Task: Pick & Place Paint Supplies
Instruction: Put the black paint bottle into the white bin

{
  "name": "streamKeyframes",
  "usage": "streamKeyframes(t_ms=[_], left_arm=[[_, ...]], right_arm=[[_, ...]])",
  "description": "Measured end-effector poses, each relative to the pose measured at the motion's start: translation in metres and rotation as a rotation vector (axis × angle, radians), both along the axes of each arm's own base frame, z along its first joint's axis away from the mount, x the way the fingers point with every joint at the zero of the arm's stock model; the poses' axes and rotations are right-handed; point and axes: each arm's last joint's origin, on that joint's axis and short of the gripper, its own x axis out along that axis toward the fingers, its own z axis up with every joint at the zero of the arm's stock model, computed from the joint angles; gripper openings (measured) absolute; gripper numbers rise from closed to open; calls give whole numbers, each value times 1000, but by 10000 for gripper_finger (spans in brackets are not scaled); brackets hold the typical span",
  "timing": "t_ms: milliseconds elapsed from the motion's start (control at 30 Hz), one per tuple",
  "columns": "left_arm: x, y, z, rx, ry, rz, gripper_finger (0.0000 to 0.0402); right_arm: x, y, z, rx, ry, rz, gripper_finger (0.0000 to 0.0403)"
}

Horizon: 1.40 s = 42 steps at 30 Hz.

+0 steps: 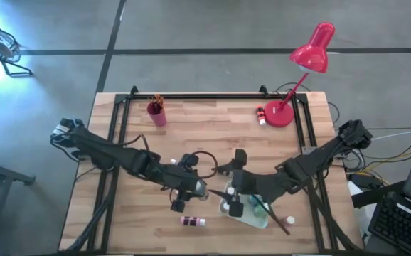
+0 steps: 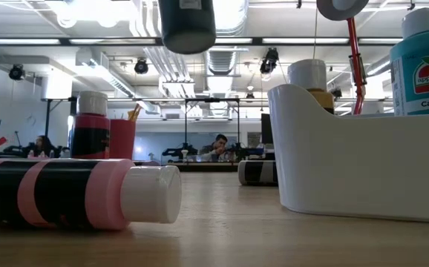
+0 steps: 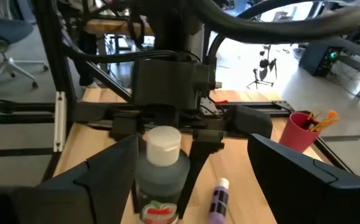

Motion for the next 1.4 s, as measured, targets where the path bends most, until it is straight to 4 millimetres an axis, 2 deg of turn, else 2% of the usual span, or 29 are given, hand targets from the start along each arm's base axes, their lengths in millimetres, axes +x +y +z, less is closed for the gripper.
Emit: streamKeyframes(t_ms=[533, 967, 1400], left_arm=[[13, -5, 26, 67, -88, -60, 179], [15, 0, 26, 89, -92, -56, 179], [16, 3, 26, 110, -90, -62, 179]], right_arm=[[15, 0, -13, 26, 7, -2, 272], [25, -2, -17, 35, -16, 17, 294], [30, -1, -20, 22, -29, 32, 230]])
